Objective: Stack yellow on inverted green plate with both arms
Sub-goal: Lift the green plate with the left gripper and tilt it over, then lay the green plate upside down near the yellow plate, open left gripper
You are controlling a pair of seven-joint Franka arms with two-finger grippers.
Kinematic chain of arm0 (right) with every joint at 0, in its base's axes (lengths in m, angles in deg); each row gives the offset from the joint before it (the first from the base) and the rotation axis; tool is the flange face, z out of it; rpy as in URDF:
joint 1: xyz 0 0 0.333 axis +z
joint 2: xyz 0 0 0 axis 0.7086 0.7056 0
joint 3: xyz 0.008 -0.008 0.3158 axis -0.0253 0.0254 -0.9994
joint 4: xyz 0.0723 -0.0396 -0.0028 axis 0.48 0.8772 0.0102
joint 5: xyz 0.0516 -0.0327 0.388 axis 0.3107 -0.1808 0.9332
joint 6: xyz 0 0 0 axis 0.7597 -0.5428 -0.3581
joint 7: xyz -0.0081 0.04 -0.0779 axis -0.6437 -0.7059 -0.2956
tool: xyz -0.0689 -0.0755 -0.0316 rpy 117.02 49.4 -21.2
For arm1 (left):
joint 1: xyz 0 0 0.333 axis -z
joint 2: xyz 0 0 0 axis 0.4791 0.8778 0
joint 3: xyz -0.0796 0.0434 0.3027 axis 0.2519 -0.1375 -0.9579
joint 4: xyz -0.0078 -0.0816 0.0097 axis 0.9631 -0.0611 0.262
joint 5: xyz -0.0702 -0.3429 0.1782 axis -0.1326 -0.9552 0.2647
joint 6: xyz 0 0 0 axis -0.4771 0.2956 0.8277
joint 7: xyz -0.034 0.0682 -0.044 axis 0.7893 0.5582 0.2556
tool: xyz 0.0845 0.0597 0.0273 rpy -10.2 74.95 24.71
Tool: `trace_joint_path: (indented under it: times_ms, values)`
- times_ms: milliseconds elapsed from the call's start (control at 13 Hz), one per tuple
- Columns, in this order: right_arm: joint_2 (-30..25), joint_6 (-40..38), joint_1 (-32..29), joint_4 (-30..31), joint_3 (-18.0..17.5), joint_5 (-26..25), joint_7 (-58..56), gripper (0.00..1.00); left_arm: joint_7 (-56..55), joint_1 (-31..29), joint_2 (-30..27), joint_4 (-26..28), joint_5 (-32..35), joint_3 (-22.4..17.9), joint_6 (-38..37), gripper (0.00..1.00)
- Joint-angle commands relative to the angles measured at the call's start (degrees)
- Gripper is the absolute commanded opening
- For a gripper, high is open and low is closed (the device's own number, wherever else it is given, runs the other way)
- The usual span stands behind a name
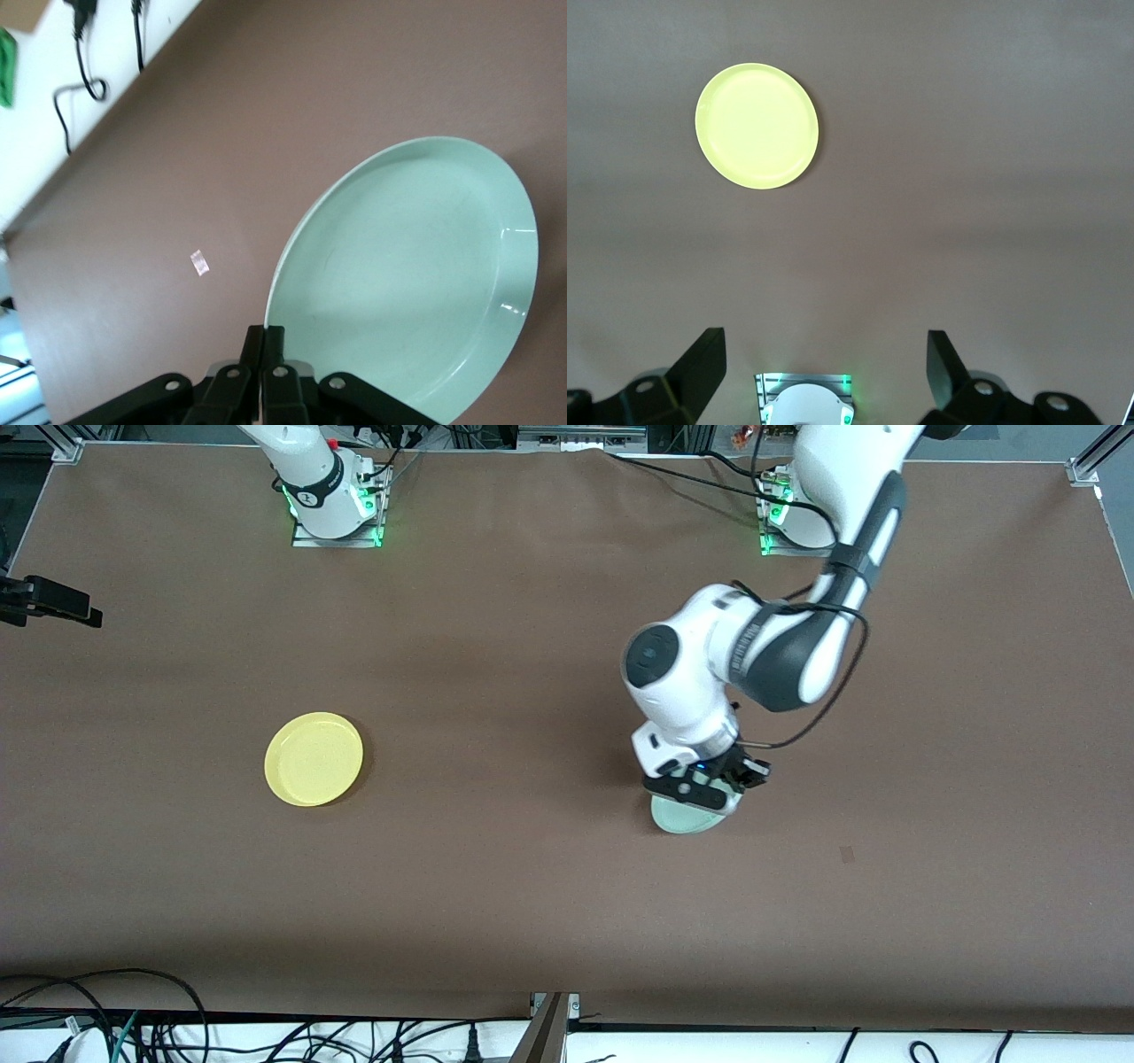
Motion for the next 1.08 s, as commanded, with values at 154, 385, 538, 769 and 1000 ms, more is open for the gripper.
trace_joint_path:
  times_ms: [154, 385, 538, 769, 1000]
  values:
    - [-0.2, -0.7, 0.0, -0.4, -0.1, 0.2, -0.6, 1.0, -15.6, 12.7, 9.9, -8.8, 15.9, -2.6, -2.0, 0.0]
    - [-0.2, -0.7, 0.1, -0.4, -0.1, 0.2, -0.6, 1.0, -19.2, 21.7, 14.8, -9.3, 23.3, -8.4, -2.5, 0.0]
    - [-0.2, -0.7, 0.1, -0.5, -0.1, 0.2, -0.6, 1.0, -21.2, 28.6, 17.3, -9.8, 23.3, -14.9, -2.8, 0.0]
    - [-0.2, -0.7, 0.1, -0.4, -0.1, 0.1, -0.6, 1.0, -21.5, 33.8, 19.0, -10.2, 23.1, -17.7, -6.8, 0.0]
    - [-0.2, -0.7, 0.1, -0.4, -0.1, 0.2, -0.6, 1.0, -21.8, 37.5, 19.5, -10.3, 22.8, -17.7, -7.2, 0.0]
